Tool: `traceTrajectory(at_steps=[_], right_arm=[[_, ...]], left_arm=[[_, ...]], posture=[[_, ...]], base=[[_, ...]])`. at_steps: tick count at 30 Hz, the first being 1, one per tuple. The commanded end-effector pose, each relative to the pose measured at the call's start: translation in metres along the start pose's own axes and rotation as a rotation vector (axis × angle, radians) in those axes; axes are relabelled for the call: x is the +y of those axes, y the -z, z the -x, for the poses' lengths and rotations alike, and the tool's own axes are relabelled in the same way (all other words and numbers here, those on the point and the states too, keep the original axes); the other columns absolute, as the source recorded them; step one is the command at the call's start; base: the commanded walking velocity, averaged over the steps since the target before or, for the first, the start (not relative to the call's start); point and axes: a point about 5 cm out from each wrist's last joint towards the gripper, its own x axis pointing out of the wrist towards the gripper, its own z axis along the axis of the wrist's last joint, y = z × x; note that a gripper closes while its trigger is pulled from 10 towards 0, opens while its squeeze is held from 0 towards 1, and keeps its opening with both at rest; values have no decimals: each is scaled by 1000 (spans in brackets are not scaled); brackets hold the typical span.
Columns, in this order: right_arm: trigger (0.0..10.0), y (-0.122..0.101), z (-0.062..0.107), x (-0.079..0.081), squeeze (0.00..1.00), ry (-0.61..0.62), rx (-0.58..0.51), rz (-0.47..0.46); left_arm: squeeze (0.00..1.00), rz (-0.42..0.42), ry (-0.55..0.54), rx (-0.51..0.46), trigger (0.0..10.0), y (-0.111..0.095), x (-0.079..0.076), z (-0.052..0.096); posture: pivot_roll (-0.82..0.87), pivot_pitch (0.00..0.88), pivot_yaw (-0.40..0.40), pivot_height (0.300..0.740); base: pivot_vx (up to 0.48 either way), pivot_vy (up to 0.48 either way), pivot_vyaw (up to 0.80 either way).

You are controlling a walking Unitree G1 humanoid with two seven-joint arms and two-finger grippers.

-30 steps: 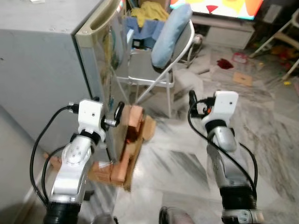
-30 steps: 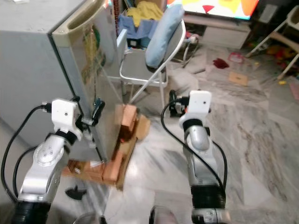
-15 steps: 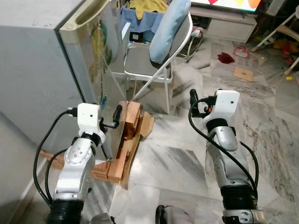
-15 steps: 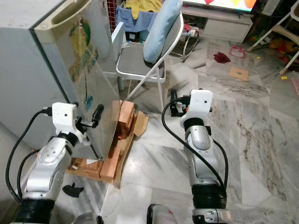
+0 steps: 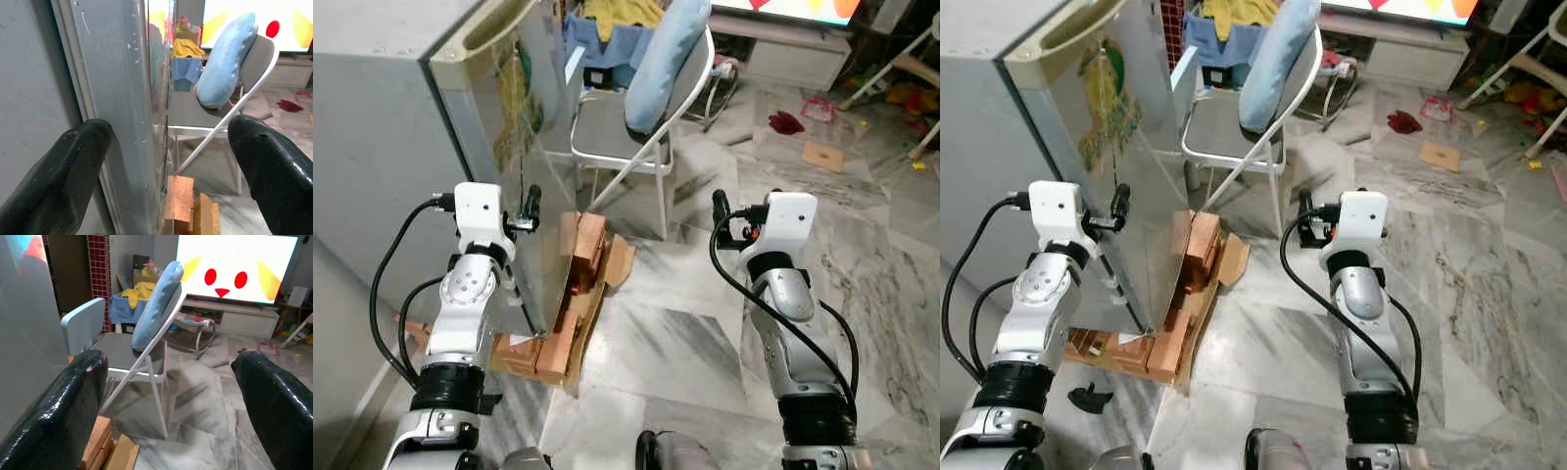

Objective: Restocking fridge

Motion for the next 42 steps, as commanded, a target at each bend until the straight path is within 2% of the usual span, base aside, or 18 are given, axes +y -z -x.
traceTrajectory(at_steps=[1,6,14,20,21,22,23,27,28,29,30,33,34,35,37,39,40,42], right_arm=[[10000,-2,2,-4,0,12,-5,13],[10000,-4,1,-2,0,12,-8,13],[10000,-1,5,-5,0,19,1,17],[10000,-2,3,-1,0,11,2,15],[10000,-1,3,-1,0,9,3,15],[10000,0,3,-1,0,9,8,16],[10000,0,4,-1,0,10,9,16],[10000,2,6,-2,0,15,17,20],[10000,3,9,-4,0,23,23,26],[10000,3,9,-4,0,23,23,26],[10000,5,12,-6,0,35,31,32],[10000,9,16,-13,0,67,48,34],[10000,11,17,-17,0,86,59,31],[10000,11,17,-17,0,86,59,31],[10000,13,19,-22,0,116,74,24],[10000,14,21,-24,0,131,80,29],[10000,18,24,-28,0,158,96,42],[10000,22,28,-32,0,189,113,51]], left_arm=[[0,-8,-8,-25,10000,-7,-7,-11],[0,-13,-50,-59,10000,-17,-5,-21],[0,-23,-125,-49,10000,-9,8,-17],[0,7,-103,-52,10000,-11,3,-23],[0,20,-66,-54,10000,-14,-4,-27],[0,43,52,-62,10000,-20,-25,-33],[0,43,103,-71,10000,-23,-36,-35],[0,41,216,-96,10000,-32,-66,-39],[0,46,263,-113,10000,-39,-80,-41],[0,46,263,-113,10000,-39,-80,-41],[0,57,308,-126,10000,-44,-92,-42],[0,81,386,-127,10000,-48,-109,-41],[0,102,441,-128,10000,-50,-120,-38],[0,102,441,-128,10000,-50,-120,-38],[0,137,613,-130,10000,-56,-150,-25],[0,148,733,-149,10000,-62,-168,-14],[0,178,857,-179,10000,-72,-189,1],[0,204,948,-202,10000,-80,-203,15]], posture=[[7,46,-59,740],[-5,47,-52,740],[-3,50,-51,740],[1,54,-54,740],[3,56,-55,740],[3,56,-56,740],[4,61,-57,740],[-2,60,-57,740],[-12,62,-53,740],[-12,62,-53,740],[-19,63,-51,740],[-21,64,-50,740],[-27,67,-45,740],[-27,67,-45,740],[-19,72,-48,740],[-16,73,-48,740],[-12,73,-49,740],[-12,73,-49,740]], base=[[0,0,0],[0,0,0],[0,0,0],[0,0,0],[0,0,0],[0,0,0],[0,0,0],[0,0,0],[0,0,0],[0,0,0],[0,0,0],[0,0,0],[0,0,0],[0,0,0],[0,0,0],[0,0,0],[0,0,0],[0,0,0]])
